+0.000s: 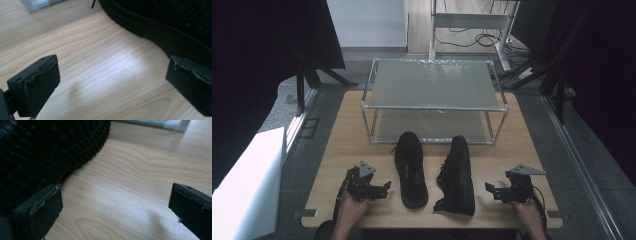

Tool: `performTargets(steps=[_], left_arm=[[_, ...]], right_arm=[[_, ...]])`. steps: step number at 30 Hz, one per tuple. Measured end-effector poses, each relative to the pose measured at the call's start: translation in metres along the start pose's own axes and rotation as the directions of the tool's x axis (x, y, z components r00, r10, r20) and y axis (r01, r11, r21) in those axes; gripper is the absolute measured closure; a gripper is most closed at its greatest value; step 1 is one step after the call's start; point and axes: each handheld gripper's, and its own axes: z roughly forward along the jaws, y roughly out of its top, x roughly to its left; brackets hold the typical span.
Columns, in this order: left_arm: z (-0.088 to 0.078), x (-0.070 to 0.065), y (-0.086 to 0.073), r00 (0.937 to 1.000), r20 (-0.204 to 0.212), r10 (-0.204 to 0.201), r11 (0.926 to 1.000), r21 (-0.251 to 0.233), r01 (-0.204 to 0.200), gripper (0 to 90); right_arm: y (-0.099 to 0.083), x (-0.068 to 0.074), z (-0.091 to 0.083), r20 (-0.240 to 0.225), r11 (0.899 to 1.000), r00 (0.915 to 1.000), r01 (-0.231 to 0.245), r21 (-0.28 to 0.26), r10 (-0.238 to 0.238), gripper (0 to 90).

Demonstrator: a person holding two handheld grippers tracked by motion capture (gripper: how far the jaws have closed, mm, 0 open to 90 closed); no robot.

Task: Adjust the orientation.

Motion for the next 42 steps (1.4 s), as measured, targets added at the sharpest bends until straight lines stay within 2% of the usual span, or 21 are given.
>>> performTargets(steps=[7, 8, 13, 17, 19, 22, 23, 24, 27, 29, 33, 38, 39, 42], left_arm=[[-0.002, 0.004, -0.001, 0.9999, -0.002, -0.013, 0.9999, -0.006, 0.013, 0.0], [-0.001, 0.004, -0.001, 0.9999, -0.004, -0.011, 0.9999, -0.006, 0.011, 0.0], [0.001, 0.002, -0.001, 0.9999, -0.012, 0.009, 0.9999, 0.009, -0.008, 0.0], [0.001, 0.002, -0.001, 0.9998, -0.018, 0.010, 0.9999, 0.014, -0.010, 0.0], [0.001, 0.002, -0.001, 0.9998, -0.020, 0.010, 0.9999, 0.015, -0.009, 0.0], [0.001, 0.003, -0.001, 0.9997, -0.021, 0.010, 0.9998, 0.017, -0.009, 0.0], [0.001, 0.003, -0.001, 0.9997, -0.021, 0.010, 0.9998, 0.017, -0.009, 0.0], [0.002, 0.003, -0.002, 0.9997, -0.022, 0.010, 0.9998, 0.020, -0.009, 0.0], [0.002, 0.002, -0.002, 0.9997, -0.022, 0.011, 0.9996, 0.026, -0.011, 0.0], [0.003, 0.003, -0.002, 0.9997, -0.023, 0.011, 0.9995, 0.029, -0.010, 0.0], [0.003, 0.003, -0.002, 0.9997, -0.022, 0.012, 0.9994, 0.034, -0.011, 0.0], [0.004, 0.002, -0.002, 0.9996, -0.024, 0.016, 0.9990, 0.043, -0.015, 0.0], [0.004, 0.002, -0.002, 0.9996, -0.024, 0.017, 0.9989, 0.043, -0.016, 0.0], [0.004, 0.003, -0.003, 0.9996, -0.026, 0.014, 0.9989, 0.044, -0.013, 0.0]], right_arm=[[0.016, 0.004, -0.007, -0.014, 1.000, 0.9999, 0.004, -0.026, -0.005, 0.0], [0.023, 0.006, -0.010, -0.021, 0.999, 0.9998, 0.000, -0.038, -0.001, 0.0], [0.035, 0.012, -0.011, -0.033, 0.999, 0.9994, 0.007, -0.040, -0.008, 0.0], [0.051, 0.023, -0.007, -0.050, 0.999, 0.9985, 0.020, -0.044, -0.022, 0.0], [0.053, 0.025, -0.006, -0.051, 0.999, 0.9984, 0.020, -0.044, -0.023, 0.0], [0.064, 0.037, 0.003, -0.054, 0.999, 0.9982, 0.024, -0.039, -0.026, 0.0], [0.064, 0.037, 0.003, -0.054, 0.999, 0.9982, 0.024, -0.039, -0.026, 0.0], [0.068, 0.041, 0.010, -0.056, 0.999, 0.9981, 0.024, -0.027, -0.026, 0.0], [0.070, 0.044, 0.015, -0.043, 0.999, 0.9985, 0.033, -0.021, -0.034, 0.0], [0.071, 0.045, 0.023, -0.026, 0.999, 0.9985, 0.048, 0.005, -0.048, 0.0], [0.070, 0.044, 0.026, -0.030, 0.999, 0.9987, 0.042, 0.002, -0.042, 0.0], [0.066, 0.041, 0.018, 0.009, 0.999, 0.9990, 0.044, -0.008, -0.044, 0.0], [0.065, 0.039, 0.015, 0.030, 0.999, 0.9987, 0.043, -0.020, -0.042, 0.0], [0.061, 0.032, 0.009, 0.042, 0.999, 0.9989, 0.021, -0.036, -0.019, 0.0]])
